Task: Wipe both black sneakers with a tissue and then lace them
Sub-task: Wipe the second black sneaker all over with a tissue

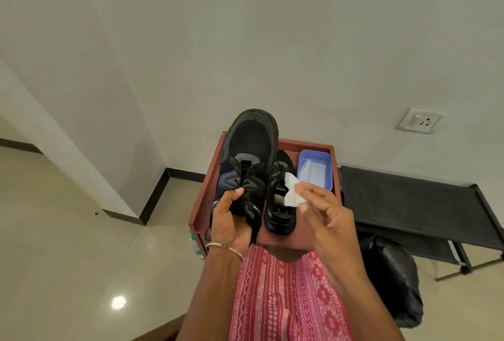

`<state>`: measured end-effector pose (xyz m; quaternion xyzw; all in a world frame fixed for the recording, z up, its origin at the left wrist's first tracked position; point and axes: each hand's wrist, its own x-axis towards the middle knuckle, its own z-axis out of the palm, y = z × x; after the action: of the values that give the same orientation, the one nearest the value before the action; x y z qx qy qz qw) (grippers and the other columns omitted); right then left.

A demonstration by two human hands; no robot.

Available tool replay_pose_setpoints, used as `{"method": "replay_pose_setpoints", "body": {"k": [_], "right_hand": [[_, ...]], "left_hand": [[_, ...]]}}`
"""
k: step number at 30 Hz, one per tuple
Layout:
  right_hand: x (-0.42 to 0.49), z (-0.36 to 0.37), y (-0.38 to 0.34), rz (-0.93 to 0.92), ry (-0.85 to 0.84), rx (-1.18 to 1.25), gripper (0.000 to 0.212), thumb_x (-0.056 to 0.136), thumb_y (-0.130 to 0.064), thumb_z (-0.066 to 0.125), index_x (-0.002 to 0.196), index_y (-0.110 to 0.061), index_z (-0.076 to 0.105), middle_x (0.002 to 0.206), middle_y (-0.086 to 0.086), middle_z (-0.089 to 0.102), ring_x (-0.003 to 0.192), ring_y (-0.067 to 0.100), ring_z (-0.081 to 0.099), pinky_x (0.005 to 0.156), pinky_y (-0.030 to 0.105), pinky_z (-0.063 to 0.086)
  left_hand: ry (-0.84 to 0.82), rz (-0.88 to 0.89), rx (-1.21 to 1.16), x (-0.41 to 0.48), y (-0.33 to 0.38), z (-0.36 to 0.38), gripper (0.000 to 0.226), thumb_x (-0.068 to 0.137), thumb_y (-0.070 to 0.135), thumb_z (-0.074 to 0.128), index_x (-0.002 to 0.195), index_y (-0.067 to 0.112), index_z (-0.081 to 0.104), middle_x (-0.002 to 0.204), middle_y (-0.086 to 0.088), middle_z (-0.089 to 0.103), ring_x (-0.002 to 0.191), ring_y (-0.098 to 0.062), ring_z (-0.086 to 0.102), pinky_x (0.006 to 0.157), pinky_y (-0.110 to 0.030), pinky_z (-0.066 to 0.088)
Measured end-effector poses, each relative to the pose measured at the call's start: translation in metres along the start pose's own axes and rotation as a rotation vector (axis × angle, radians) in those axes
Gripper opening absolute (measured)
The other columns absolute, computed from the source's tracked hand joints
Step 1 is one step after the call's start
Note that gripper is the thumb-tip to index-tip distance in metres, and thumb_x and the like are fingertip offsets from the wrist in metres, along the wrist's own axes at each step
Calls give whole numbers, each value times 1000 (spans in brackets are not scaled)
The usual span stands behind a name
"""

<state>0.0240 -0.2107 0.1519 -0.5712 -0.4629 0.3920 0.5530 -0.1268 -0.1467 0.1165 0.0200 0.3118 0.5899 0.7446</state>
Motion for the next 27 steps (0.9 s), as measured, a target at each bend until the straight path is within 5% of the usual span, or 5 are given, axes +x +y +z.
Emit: {"method": "replay_pose_setpoints", "body": {"k": [4,8,14,20,27], "right_hand": [[-21,0,-30,-111,43,36,25,90,-1,69,109,-17,77,105,-8,76,105,9,70,91,24,53],[-39,1,-58,-204,118,73,25,81,-1,78,95,-21,78,88,-6,77,83,7,71,75,18,53],[-63,5,-91,-395,150,-41,38,76,-3,83,107,-22,73,102,-7,65,88,8,66,74,16,54],[-88,-2,-105,-615,239,-241,36,79,-10,81,108,-29,70,110,-11,59,103,11,63,85,25,54],[-146,16,-88,-828,378,-417,26,83,3,74,103,-13,77,102,-4,68,100,12,62,88,22,50]], "left_hand": [[-104,-15,-39,-41,0,11,30,80,8,62,107,0,72,130,-24,63,120,-40,61,104,-49,48],[-193,13,-5,-77,1,24,28,90,14,60,110,0,73,131,-24,63,111,-38,66,107,-50,46],[-415,-58,-5,-130,3,42,74,88,59,61,135,1,60,139,-24,57,131,-39,53,118,-50,32],[-443,-43,-9,-169,4,51,70,93,59,57,134,3,61,137,-23,59,129,-37,56,116,-47,36],[-469,-155,-127,-197,-1,49,51,94,40,61,125,0,64,105,-18,70,93,-27,71,89,-36,59]]}}
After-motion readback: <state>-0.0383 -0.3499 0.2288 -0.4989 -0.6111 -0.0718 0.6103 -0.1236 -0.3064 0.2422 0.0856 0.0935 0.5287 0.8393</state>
